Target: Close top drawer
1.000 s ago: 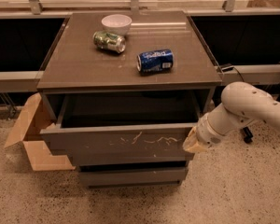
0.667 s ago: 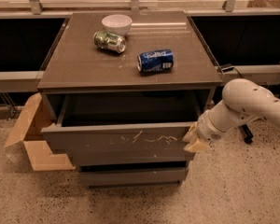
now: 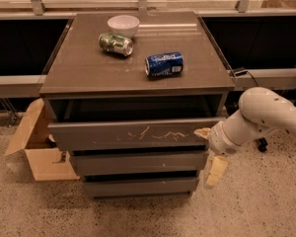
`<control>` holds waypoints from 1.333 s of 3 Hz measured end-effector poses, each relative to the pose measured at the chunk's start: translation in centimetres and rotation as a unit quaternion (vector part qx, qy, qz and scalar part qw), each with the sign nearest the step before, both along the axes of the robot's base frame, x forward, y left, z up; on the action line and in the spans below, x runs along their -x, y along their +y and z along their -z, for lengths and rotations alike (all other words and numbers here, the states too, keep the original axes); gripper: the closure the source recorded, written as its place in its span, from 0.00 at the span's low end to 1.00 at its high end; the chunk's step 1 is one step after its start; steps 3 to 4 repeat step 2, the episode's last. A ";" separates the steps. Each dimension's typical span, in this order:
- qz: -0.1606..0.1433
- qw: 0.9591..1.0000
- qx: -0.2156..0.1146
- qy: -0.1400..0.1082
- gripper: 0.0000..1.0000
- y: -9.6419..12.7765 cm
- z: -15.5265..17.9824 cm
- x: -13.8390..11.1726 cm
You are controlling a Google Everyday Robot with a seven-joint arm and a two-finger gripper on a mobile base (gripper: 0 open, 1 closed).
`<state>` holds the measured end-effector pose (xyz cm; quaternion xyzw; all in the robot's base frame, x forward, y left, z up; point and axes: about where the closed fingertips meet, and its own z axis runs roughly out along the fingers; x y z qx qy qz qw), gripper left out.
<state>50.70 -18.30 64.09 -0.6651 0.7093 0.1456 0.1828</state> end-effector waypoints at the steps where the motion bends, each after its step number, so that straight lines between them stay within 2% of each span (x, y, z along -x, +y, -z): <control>1: -0.012 1.000 -0.011 0.006 0.00 0.5 -0.2 1.9; 2: -0.039 0.999 -0.028 0.010 0.00 1.1 -2.1 5.0; 4: -0.039 0.999 -0.028 0.010 0.00 1.1 -2.1 5.0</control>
Offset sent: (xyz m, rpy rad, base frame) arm -0.0896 0.0155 0.0482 0.1023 0.0243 0.1458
